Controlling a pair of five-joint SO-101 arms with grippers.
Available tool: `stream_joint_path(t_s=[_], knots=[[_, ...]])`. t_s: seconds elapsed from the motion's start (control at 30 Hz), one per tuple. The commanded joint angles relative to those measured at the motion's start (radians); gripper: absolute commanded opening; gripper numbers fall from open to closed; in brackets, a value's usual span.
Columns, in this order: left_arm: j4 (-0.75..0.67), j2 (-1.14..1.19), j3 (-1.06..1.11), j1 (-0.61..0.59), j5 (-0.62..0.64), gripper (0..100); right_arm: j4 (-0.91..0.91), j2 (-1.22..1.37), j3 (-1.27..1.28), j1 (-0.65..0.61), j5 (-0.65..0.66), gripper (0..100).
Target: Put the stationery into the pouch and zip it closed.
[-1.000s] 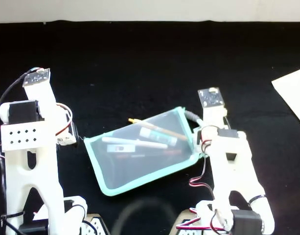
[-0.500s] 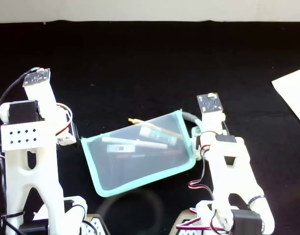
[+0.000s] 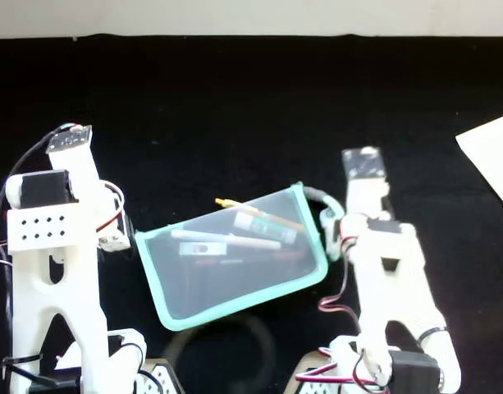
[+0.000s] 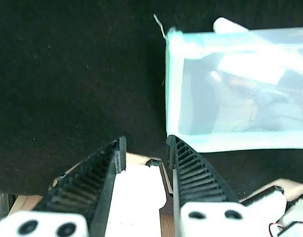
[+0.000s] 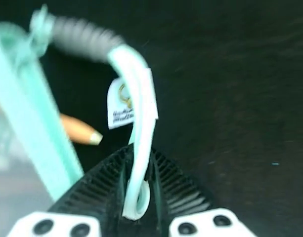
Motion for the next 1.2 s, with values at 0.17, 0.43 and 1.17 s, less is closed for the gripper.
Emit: stream_joint_path(t_s=[0.17,0.43,1.17], knots=[[-0.002,0.001,-0.001,0.010,-0.003,15,0.349,-0.010,-0.570,0.038,-0.158,0.6],[-0.003,0.001,-0.002,0.012,-0.006,15,0.656,-0.012,-1.001,-0.030,-0.175,0.6],[-0.002,-0.001,-0.128,0.010,-0.005,15,0.886,-0.010,-1.524,-0.483,-0.170,0.6]])
